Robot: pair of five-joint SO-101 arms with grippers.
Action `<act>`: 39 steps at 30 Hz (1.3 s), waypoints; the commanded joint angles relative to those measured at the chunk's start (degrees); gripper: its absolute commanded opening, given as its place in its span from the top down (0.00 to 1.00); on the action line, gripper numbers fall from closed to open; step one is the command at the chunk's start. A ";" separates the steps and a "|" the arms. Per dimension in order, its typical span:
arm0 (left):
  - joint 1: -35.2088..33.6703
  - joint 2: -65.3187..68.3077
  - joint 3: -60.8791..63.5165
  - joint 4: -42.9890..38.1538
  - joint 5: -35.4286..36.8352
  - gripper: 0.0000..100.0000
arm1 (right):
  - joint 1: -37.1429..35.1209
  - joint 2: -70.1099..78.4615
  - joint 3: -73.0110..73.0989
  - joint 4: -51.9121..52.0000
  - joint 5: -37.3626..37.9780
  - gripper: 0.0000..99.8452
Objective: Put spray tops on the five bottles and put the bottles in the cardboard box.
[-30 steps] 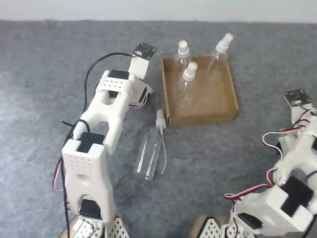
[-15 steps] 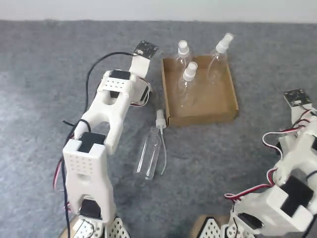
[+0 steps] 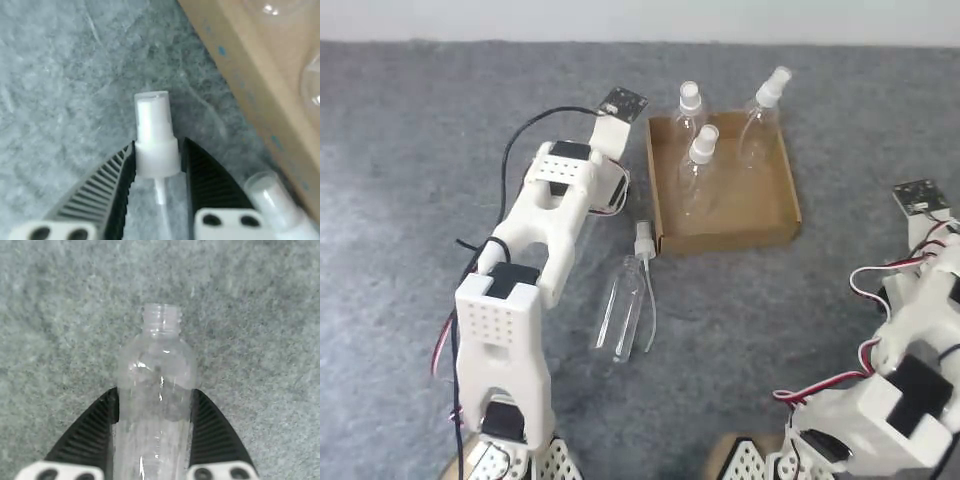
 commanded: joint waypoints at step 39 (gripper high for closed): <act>-5.71 16.62 -33.80 15.56 4.66 0.86 | 1.45 0.40 0.88 -0.48 0.62 0.99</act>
